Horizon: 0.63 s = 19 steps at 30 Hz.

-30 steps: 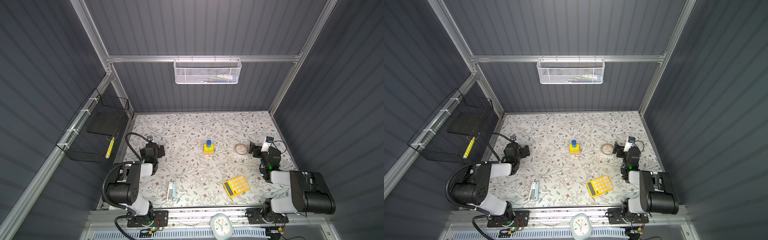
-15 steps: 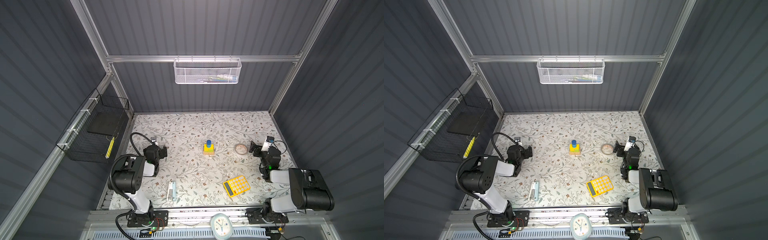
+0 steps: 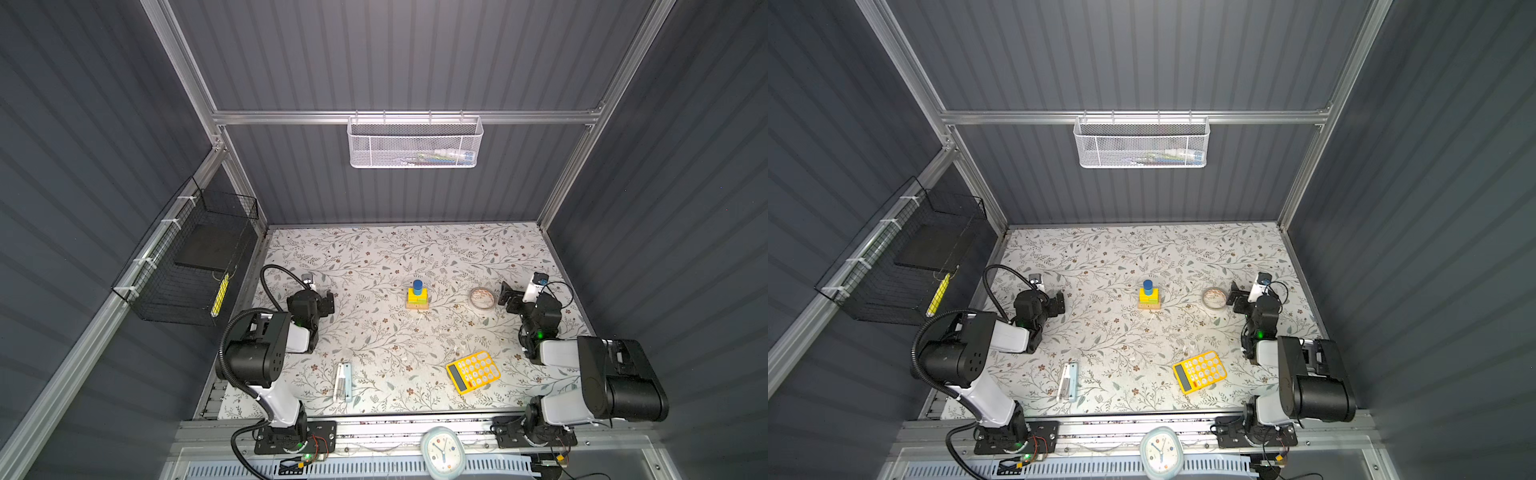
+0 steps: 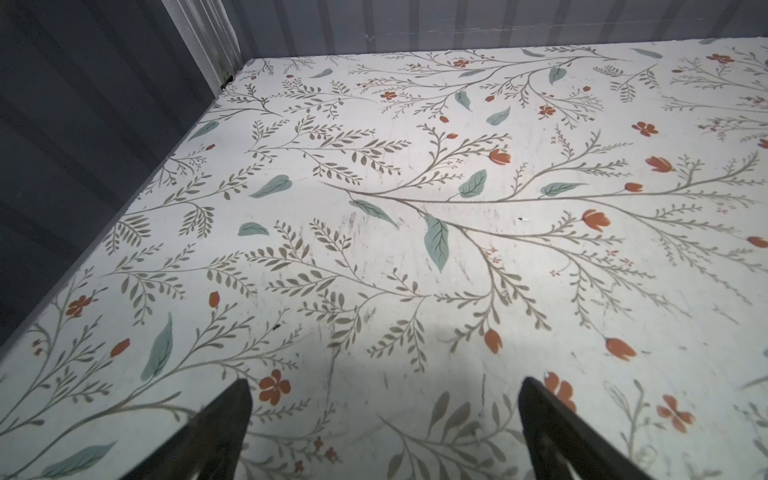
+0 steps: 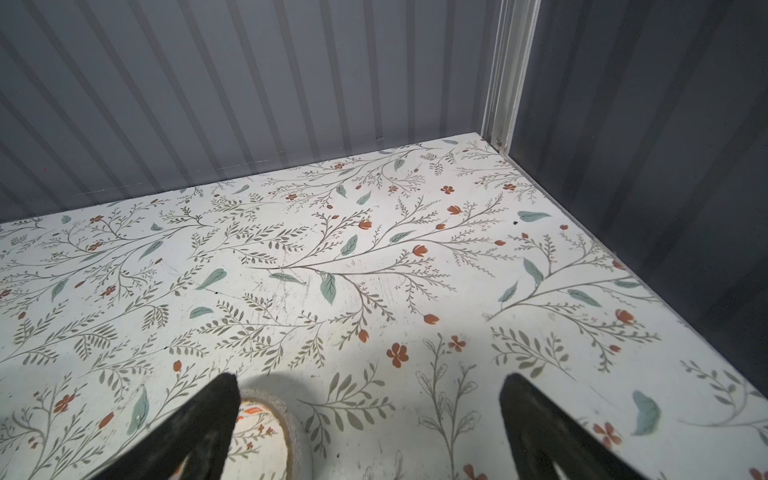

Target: Build the wood block tower

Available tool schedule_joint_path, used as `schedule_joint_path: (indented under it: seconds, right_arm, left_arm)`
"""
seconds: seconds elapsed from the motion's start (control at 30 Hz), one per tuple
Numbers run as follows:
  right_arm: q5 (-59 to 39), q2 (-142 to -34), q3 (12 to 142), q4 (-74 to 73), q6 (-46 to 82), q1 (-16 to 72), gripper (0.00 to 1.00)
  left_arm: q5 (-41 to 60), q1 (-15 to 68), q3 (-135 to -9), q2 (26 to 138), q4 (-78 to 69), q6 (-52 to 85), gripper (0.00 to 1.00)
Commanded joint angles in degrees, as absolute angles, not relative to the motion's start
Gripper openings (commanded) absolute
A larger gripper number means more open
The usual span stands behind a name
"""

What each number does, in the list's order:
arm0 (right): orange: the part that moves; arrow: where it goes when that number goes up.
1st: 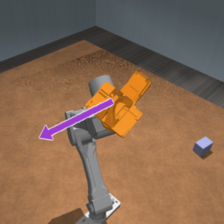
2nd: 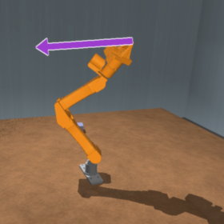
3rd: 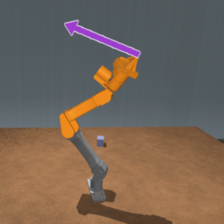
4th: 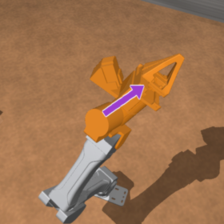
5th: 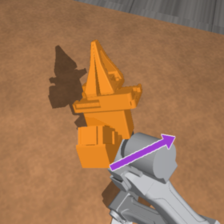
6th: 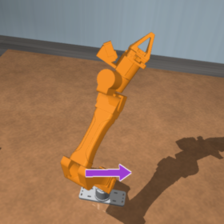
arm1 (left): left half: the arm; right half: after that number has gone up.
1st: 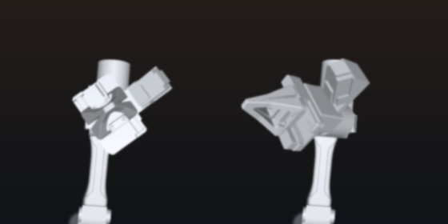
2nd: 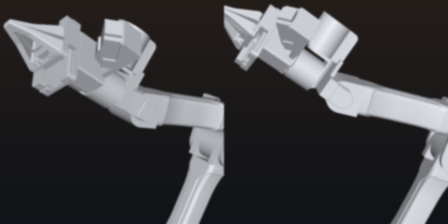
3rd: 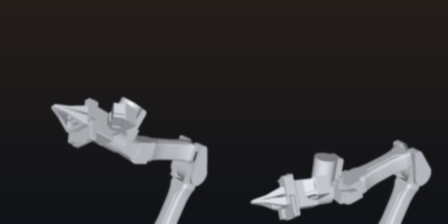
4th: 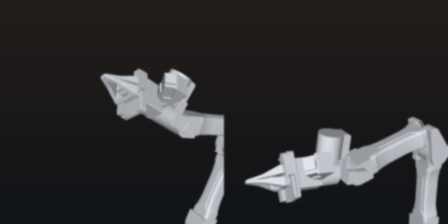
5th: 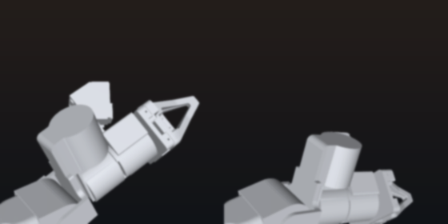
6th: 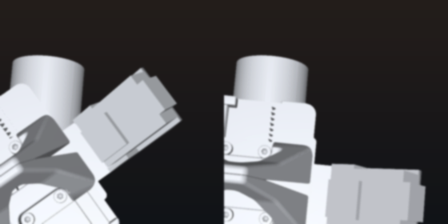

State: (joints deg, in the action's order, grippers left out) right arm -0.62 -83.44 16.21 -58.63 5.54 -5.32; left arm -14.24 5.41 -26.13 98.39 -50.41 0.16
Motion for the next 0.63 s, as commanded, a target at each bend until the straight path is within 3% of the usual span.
schedule_joint_path:
  seconds: [0.0,0.6]
  right_arm:
    - [0.1,-83.4,17.0,-58.8,5.9,-5.5,0.99]
    - [-4.5,-83.7,19.0,-55.2,3.7,-5.1,0.99]
  left_arm:
    - [-13.7,4.9,-27.0,98.3,-51.9,-0.8,1.00]
    - [-13.8,4.9,-27.0,98.3,-51.9,-0.8,1.00]
